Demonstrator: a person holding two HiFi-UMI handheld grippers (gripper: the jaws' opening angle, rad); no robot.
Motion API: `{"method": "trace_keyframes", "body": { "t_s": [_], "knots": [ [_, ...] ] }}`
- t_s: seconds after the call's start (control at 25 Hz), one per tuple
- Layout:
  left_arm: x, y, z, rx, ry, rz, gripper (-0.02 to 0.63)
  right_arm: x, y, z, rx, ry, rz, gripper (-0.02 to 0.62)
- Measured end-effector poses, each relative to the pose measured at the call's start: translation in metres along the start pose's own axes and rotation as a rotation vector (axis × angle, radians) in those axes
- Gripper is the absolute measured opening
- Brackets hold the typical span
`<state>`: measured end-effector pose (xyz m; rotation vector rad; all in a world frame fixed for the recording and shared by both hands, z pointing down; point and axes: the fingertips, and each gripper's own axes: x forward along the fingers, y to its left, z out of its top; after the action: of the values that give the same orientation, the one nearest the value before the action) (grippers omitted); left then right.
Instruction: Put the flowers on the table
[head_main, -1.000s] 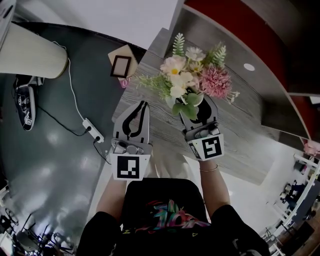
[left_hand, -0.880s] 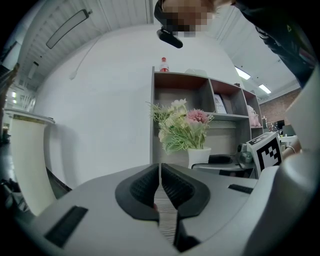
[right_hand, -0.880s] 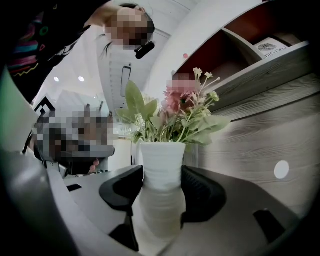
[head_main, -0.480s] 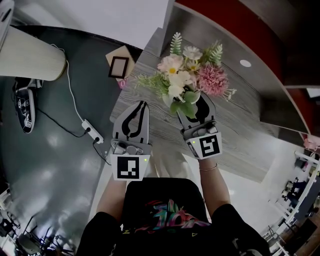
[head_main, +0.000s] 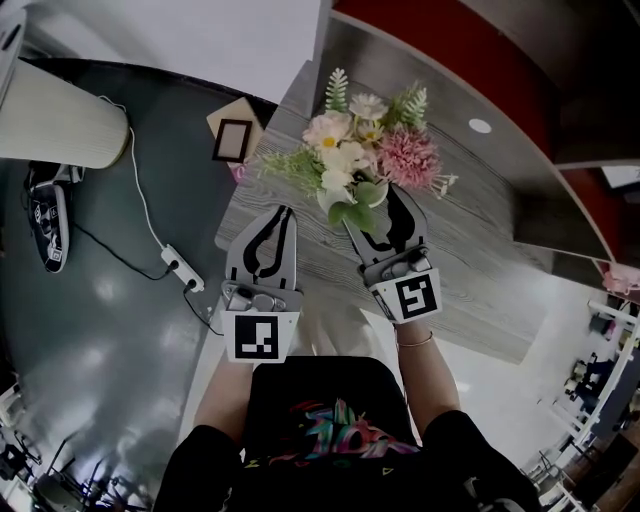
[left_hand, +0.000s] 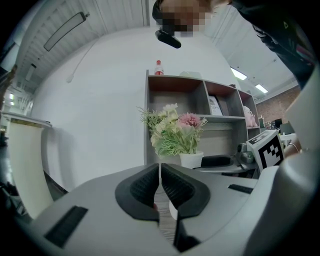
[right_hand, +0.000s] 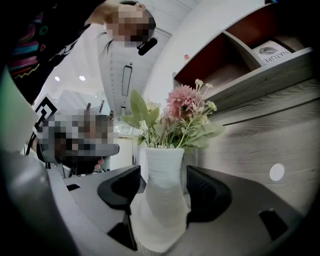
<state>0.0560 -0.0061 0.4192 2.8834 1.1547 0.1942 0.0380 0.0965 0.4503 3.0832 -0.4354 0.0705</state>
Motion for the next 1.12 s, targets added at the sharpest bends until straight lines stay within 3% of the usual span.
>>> {"method": "trace_keyframes", "body": {
  "t_s": [0.68, 0.88, 1.0, 1.12],
  "knots": [
    [-0.001, -0.009, 0.031, 0.017, -0.050, -0.004, 0.035, -0.021, -0.001, 0.024, 0.054, 0.032, 0.026, 0.298],
    [-0.006, -0.014, 0.053, 0.006, -0.081, -0.013, 0.035, -0.030, -0.001, 0.051, 0.086, -0.006, 0.021, 0.298],
    [-0.009, -0.016, 0.071, 0.015, -0.112, -0.029, 0.035, -0.040, -0.001, 0.061, 0.068, 0.005, 0.016, 0.230],
    [-0.012, -0.015, 0.085, 0.013, -0.125, -0.038, 0.035, -0.047, -0.002, 0.077, 0.068, -0.005, 0.002, 0.229]
  ]
}}
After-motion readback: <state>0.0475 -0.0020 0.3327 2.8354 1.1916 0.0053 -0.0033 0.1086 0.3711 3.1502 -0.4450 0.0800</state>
